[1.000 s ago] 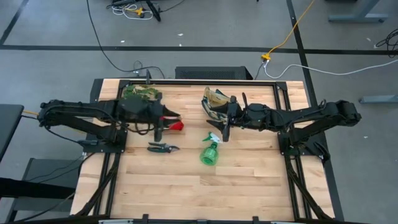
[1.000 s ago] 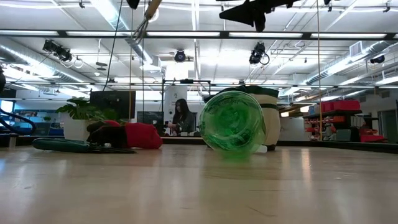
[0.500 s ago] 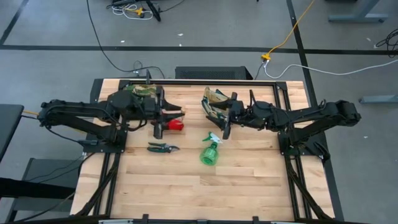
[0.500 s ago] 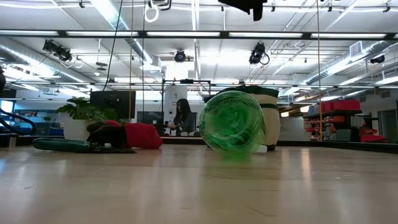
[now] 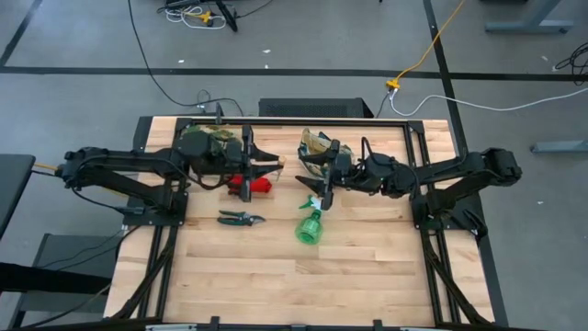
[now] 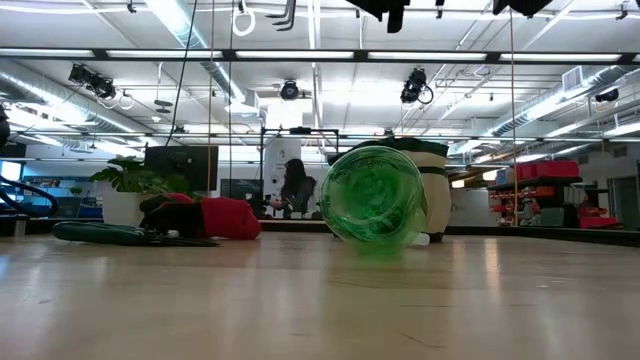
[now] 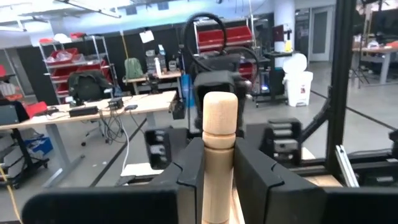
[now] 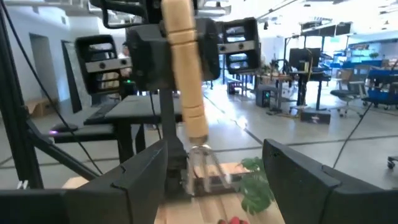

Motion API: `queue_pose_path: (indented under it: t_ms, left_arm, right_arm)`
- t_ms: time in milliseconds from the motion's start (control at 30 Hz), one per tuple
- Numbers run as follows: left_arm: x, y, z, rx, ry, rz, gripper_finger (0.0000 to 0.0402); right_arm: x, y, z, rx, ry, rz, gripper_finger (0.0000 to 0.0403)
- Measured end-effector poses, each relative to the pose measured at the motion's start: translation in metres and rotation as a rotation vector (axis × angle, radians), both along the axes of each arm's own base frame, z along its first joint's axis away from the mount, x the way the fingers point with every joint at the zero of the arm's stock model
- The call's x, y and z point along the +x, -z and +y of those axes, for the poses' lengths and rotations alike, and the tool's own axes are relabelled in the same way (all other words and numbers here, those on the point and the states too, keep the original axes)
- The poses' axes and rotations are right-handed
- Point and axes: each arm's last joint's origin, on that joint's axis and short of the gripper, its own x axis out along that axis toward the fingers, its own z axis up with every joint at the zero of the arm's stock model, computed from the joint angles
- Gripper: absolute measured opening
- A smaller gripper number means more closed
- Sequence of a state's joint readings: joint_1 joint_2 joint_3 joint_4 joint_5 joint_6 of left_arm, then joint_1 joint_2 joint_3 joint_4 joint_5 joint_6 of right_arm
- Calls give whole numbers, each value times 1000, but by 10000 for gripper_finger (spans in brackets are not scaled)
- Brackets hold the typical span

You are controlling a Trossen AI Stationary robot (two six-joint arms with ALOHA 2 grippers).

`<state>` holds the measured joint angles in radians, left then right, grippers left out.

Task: Pick & Place Garden tools in Gardening bag
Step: Put the brown hand rake into the patterned white gardening bag

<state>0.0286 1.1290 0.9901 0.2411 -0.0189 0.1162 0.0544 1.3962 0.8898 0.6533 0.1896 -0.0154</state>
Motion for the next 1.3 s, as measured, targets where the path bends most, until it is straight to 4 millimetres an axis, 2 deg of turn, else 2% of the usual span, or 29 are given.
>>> queue_pose_path:
  t_ms: [833, 1067, 1300]
  left_arm:
    - [42, 18, 3, -11, 74, -100, 66]
    - [44, 21, 3, -11, 83, -95, 66]
    - [46, 22, 3, -11, 83, -94, 66]
  right_arm:
    - [1, -1, 2, -3, -1, -18, 261]
    - [1, 0, 2, -18, 1, -9, 223]
    - [1, 0, 2, -19, -2, -9, 155]
